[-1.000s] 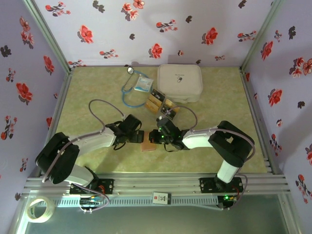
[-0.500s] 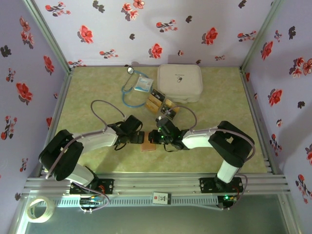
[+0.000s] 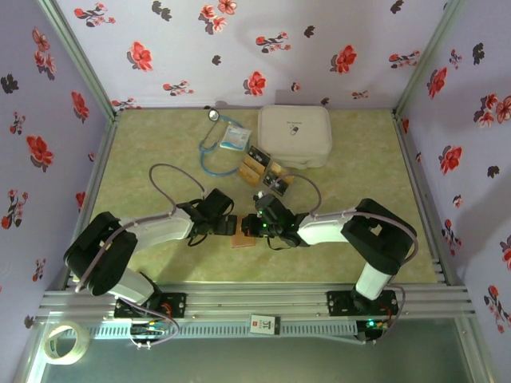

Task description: Put the credit cards into the card holder

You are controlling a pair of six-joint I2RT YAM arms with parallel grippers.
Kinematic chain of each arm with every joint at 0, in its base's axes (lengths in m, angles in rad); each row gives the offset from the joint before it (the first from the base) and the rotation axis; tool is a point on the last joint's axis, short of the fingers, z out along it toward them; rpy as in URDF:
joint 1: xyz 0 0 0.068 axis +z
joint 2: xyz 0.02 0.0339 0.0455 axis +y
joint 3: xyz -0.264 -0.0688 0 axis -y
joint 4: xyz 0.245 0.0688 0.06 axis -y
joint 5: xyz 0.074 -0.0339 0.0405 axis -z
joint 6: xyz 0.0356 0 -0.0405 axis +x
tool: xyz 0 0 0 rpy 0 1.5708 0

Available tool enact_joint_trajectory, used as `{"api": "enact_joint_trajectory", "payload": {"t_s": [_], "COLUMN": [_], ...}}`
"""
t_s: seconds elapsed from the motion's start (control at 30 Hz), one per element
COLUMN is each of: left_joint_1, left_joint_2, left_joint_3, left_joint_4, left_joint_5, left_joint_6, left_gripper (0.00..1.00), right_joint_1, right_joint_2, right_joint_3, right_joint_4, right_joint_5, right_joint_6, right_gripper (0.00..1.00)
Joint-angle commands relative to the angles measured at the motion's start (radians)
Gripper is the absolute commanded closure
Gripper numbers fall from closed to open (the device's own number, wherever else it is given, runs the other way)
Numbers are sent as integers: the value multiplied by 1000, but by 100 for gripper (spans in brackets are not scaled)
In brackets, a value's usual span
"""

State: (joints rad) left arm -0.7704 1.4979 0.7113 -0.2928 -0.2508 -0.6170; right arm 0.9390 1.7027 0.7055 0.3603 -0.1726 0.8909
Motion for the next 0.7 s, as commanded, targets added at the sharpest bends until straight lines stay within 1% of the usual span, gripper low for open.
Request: {"api": "enact_joint_trajectory", "payload": {"t_s": [0.0, 0.2, 0.43, 0.67], "left_joint_1": [-7, -6, -6, -6], "left_joint_2": [23, 26, 26, 28], "left_joint_3": [-22, -23, -22, -20], "left_joint_4": [-20, -18, -16, -17], "left_joint_5": [-18, -19, -19, -18], "left_joint_6": [11, 13, 11, 12], "left_gripper": [0, 0, 0, 0], "right_joint_1": [9, 2, 3, 37], "right_joint_2": [1, -18, -13, 21], "right_joint_3": [-41, -61, -65, -46], "right_joint_4": [-17, -16, -13, -48], "right_joint_5": [28, 46, 25, 28], "right_joint_6": [-6, -4, -4, -22], "right_gripper": [100, 100, 100, 100]}}
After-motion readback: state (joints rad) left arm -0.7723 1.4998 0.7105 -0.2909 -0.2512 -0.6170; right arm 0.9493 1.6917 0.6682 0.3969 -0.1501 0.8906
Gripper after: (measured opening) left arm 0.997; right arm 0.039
